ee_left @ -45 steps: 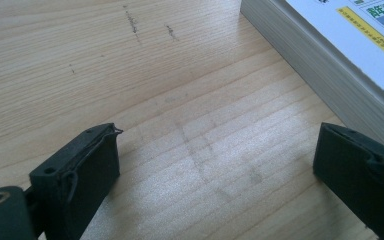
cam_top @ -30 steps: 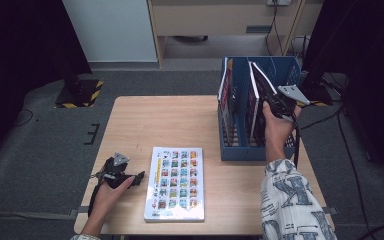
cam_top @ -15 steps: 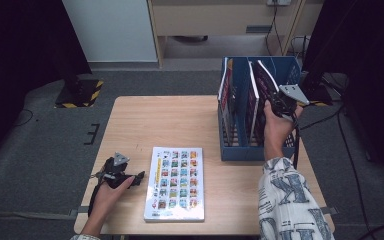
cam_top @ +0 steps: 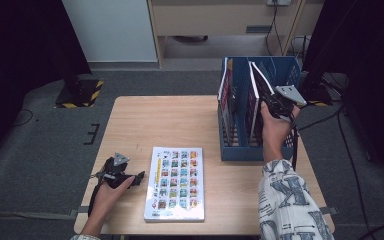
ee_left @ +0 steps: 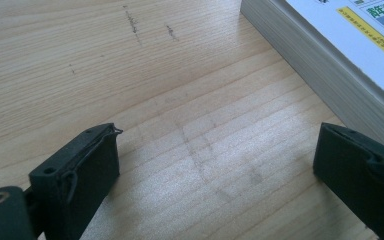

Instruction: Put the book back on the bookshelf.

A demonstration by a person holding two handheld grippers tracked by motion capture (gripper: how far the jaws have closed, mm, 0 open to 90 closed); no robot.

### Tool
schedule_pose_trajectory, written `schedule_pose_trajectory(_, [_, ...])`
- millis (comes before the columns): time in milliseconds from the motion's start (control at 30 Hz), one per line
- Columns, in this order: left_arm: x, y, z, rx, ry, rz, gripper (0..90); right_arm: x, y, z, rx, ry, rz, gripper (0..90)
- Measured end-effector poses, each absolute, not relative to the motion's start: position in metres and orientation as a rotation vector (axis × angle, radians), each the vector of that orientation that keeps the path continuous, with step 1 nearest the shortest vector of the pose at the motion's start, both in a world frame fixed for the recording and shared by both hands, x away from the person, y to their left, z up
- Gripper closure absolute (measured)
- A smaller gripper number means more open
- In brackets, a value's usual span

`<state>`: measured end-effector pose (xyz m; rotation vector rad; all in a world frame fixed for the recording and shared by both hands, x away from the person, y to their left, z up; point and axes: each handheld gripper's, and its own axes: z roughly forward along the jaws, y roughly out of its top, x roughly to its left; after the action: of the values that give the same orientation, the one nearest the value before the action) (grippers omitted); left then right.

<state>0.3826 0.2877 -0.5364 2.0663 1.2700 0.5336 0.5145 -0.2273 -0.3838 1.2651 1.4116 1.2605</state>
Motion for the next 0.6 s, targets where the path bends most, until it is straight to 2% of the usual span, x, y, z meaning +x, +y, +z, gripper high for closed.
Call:
schedule_pose_trajectory(233, [0.383, 0.288, -0.536, 2.067, 1.271, 0.534, 3.4, 0.505, -0.227, -0.383, 1.261, 1.426, 1.247, 63.3])
schedule_pose_trajectory(600, [0.383, 0.288, -0.536, 2.067, 1.271, 0.535, 3.4, 0.486, -0.232, -0.389, 1.265, 1.454, 1.251, 64.0])
